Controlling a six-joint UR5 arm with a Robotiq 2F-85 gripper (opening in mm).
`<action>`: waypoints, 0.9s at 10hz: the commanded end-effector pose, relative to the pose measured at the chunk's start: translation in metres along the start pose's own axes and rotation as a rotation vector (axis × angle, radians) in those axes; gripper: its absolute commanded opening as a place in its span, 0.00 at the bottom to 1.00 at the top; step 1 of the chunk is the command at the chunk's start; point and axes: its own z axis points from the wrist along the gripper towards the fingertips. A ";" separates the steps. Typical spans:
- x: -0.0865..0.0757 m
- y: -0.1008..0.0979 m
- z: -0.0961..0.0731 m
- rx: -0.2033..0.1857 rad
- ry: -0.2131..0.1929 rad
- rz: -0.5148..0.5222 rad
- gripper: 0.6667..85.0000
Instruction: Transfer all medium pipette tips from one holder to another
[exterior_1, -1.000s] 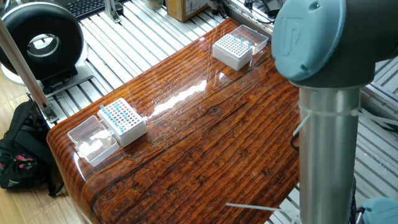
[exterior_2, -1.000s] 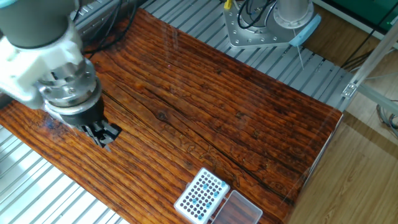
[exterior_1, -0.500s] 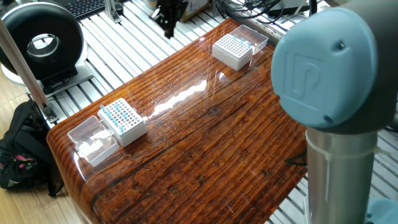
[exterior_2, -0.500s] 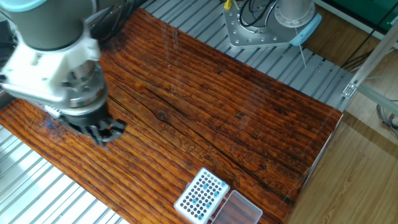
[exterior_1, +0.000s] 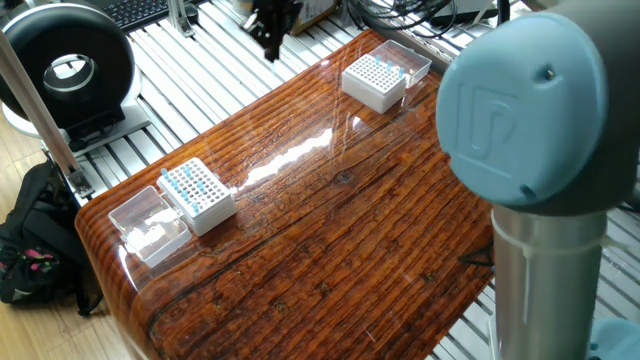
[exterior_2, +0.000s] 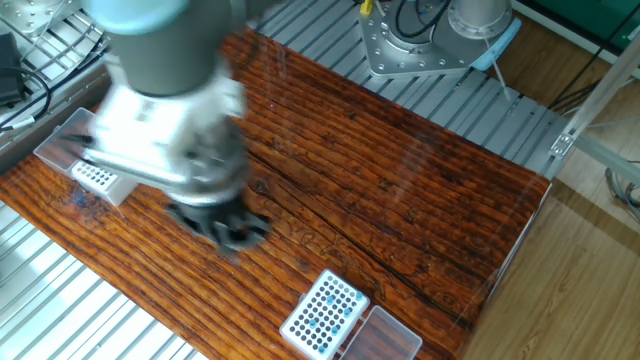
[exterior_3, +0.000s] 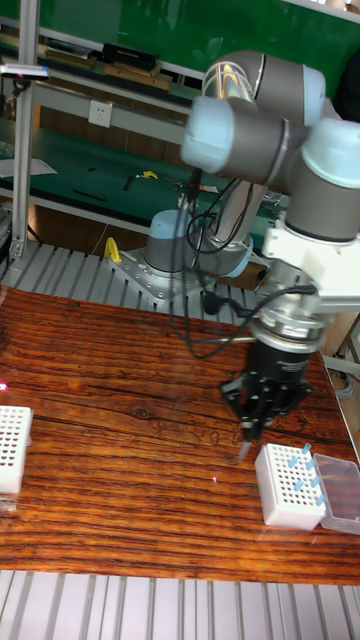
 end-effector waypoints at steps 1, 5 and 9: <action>0.007 0.042 0.015 -0.013 -0.023 0.097 0.01; 0.021 0.037 0.015 0.011 0.031 0.068 0.01; 0.036 0.047 0.014 0.010 0.039 0.060 0.01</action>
